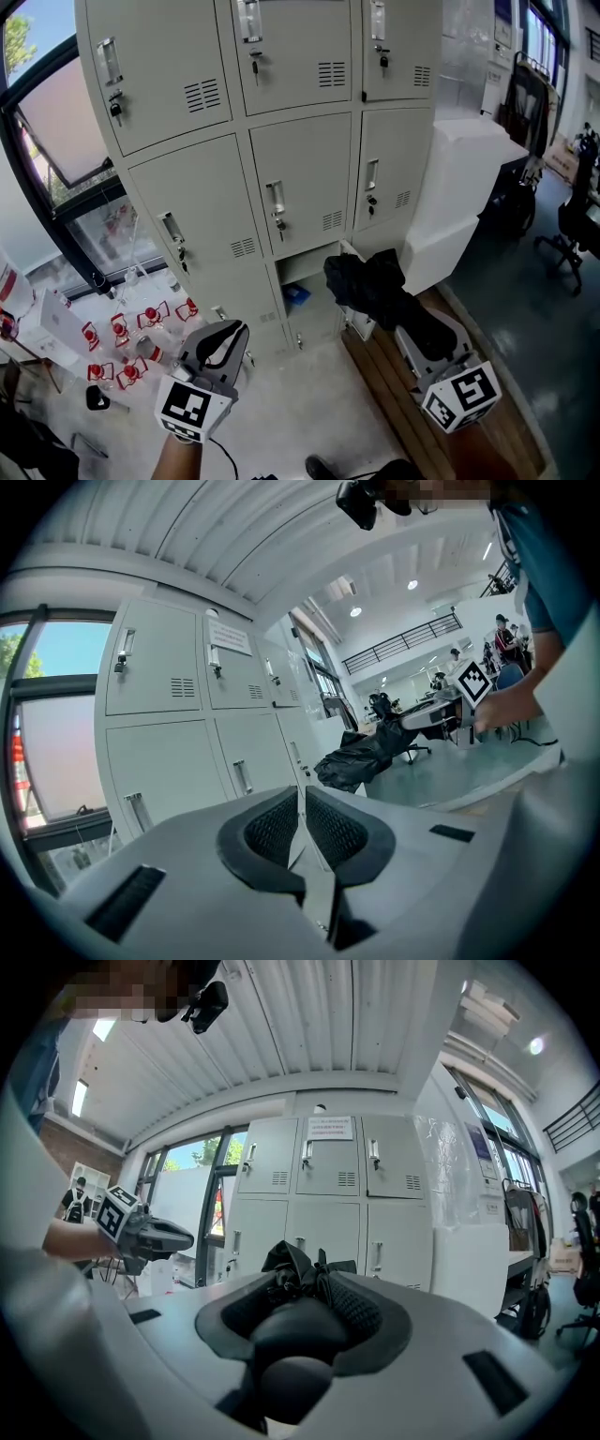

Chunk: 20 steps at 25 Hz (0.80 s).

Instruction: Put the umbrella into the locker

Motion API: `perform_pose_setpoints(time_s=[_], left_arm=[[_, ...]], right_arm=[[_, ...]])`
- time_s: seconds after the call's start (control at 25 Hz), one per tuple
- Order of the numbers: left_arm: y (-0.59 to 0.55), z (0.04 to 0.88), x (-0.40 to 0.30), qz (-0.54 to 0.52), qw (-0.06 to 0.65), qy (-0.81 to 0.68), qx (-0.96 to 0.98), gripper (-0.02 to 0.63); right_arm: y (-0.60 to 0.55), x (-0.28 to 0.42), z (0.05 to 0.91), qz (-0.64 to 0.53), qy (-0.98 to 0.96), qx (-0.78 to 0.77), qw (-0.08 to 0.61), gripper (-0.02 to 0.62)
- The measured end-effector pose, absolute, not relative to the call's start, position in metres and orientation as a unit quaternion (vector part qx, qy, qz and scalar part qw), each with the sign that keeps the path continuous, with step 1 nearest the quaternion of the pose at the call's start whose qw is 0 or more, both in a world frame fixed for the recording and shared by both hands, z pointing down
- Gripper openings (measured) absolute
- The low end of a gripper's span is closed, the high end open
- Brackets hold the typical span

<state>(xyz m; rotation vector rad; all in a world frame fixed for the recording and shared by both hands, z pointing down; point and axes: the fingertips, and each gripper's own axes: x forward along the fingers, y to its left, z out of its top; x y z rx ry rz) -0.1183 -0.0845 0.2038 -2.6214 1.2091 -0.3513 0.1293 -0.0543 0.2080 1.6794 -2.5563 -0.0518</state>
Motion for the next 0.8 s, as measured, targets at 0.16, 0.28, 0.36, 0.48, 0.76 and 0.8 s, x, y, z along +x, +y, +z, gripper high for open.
perform_pose_setpoints(time_s=[0.16,0.28,0.36,0.48,0.76,0.8], left_arm=[[-0.089,0.205,-0.127,-0.115,0.118,0.410,-0.897,0.041],[-0.093,0.205,-0.134,-0.113,0.113,0.414,-0.896,0.041],[-0.097,0.206,-0.137,-0.112,0.111,0.418,-0.895,0.041],[-0.100,0.208,-0.140,-0.113,0.112,0.422,-0.893,0.041],[-0.109,0.211,-0.144,-0.115,0.115,0.441,-0.883,0.041],[-0.111,0.210,-0.144,-0.116,0.114,0.444,-0.881,0.041]], right_arm=[[-0.059,0.121,0.209,-0.014,-0.832,0.553,0.039,0.184],[-0.064,0.116,0.210,-0.013,-0.833,0.551,0.043,0.184],[-0.069,0.113,0.211,-0.013,-0.835,0.549,0.044,0.184],[-0.078,0.110,0.217,-0.011,-0.837,0.545,0.046,0.184],[-0.102,0.104,0.227,-0.010,-0.848,0.527,0.051,0.184],[-0.106,0.104,0.228,-0.008,-0.849,0.525,0.052,0.184]])
